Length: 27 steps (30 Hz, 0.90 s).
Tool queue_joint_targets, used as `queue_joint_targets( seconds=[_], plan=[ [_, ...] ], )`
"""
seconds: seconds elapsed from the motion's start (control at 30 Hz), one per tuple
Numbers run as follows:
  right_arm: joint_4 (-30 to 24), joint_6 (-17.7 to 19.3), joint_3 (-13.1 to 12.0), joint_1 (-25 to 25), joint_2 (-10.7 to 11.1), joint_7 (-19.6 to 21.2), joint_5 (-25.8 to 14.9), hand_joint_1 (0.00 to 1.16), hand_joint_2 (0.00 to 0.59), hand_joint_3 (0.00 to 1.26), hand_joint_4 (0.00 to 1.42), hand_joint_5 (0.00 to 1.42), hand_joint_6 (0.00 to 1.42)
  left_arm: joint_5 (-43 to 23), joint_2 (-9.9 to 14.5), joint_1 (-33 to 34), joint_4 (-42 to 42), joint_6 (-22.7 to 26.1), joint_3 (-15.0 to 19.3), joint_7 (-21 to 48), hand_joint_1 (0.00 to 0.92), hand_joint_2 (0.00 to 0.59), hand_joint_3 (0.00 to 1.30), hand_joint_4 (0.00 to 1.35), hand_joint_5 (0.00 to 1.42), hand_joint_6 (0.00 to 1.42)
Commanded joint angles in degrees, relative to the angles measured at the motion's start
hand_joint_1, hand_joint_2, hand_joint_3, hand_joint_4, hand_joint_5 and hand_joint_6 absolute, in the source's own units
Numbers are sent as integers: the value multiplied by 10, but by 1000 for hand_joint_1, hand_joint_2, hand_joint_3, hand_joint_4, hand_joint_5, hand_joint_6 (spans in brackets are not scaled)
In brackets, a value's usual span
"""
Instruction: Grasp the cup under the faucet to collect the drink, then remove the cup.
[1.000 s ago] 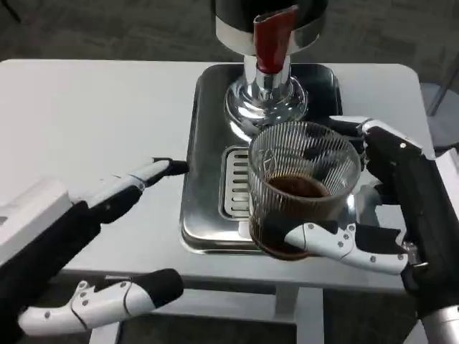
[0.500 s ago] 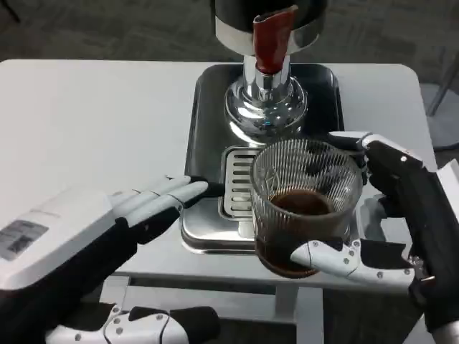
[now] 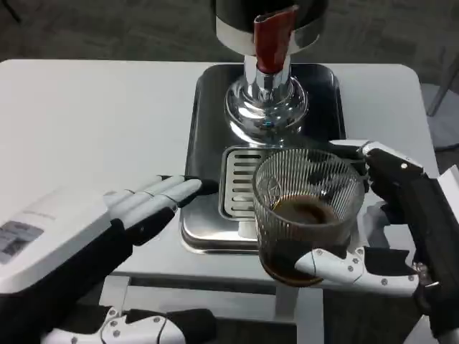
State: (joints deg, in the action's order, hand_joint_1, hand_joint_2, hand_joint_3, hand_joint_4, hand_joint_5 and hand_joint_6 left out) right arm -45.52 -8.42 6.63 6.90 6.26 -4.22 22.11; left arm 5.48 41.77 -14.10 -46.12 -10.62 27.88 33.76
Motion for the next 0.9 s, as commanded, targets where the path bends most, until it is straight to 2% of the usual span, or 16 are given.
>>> queue_joint_targets(
  seconds=[0.03, 0.9],
  plan=[
    [-28, 19, -7, 7, 2, -1, -12, 962, 168, 1035, 1201, 1424, 1424, 10, 1, -4, -6, 1, -6, 6, 0, 131, 70, 0, 31, 188],
    [-29, 19, -9, 10, 11, -5, -19, 968, 179, 1035, 1201, 1423, 1424, 21, -3, -24, -9, -21, -4, 6, 0, 139, 69, 0, 25, 188]
  ],
)
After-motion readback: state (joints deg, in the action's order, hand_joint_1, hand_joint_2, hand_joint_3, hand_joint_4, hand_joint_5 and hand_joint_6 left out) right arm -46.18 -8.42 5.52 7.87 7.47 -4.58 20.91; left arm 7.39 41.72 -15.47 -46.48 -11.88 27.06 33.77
